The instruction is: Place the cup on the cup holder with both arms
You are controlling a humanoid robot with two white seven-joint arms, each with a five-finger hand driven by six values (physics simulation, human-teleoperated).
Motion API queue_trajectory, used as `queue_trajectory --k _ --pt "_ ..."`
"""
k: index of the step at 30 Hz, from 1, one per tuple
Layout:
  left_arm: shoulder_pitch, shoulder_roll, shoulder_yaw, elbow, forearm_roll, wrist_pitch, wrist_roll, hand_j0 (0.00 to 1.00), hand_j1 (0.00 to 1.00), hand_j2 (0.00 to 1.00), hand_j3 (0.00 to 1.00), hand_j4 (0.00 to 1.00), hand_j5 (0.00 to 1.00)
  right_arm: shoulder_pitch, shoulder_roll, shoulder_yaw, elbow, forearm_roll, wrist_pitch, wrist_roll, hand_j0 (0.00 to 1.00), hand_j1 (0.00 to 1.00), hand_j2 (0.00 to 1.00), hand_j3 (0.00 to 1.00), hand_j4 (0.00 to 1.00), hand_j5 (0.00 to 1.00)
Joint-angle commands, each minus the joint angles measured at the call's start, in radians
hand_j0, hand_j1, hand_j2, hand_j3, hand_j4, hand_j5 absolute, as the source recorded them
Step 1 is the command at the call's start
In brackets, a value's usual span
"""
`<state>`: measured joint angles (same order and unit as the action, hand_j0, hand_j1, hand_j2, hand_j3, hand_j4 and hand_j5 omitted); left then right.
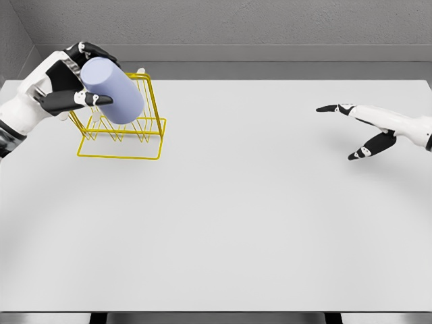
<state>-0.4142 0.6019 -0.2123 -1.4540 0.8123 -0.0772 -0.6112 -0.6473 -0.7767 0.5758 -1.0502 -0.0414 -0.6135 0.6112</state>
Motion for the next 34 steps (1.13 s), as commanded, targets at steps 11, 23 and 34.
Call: queue_trajectory --k 11,23,34 --pt "-0.002 -0.008 -0.002 -0.008 0.001 -0.004 0.0 0.8 0.8 0.8 0.8 0.8 0.8 0.0 0.001 -0.001 -0.001 -0.008 0.003 0.0 1.0 1.0 1.0 1.0 1.0 1.0" --pt "-0.002 0.001 -0.001 -0.006 -0.032 -0.006 0.0 1.0 1.0 1.0 1.0 1.0 1.0 0.0 0.002 -0.001 -0.001 -0.008 0.003 0.0 1.0 1.0 1.0 1.0 1.0 1.0" --pt "0.258 0.248 -0.001 -0.296 -0.142 -0.534 0.0 1.0 1.0 1.0 1.0 1.0 1.0 0.0 0.004 -0.001 -0.001 -0.008 0.003 0.0 1.0 1.0 1.0 1.0 1.0 1.0"
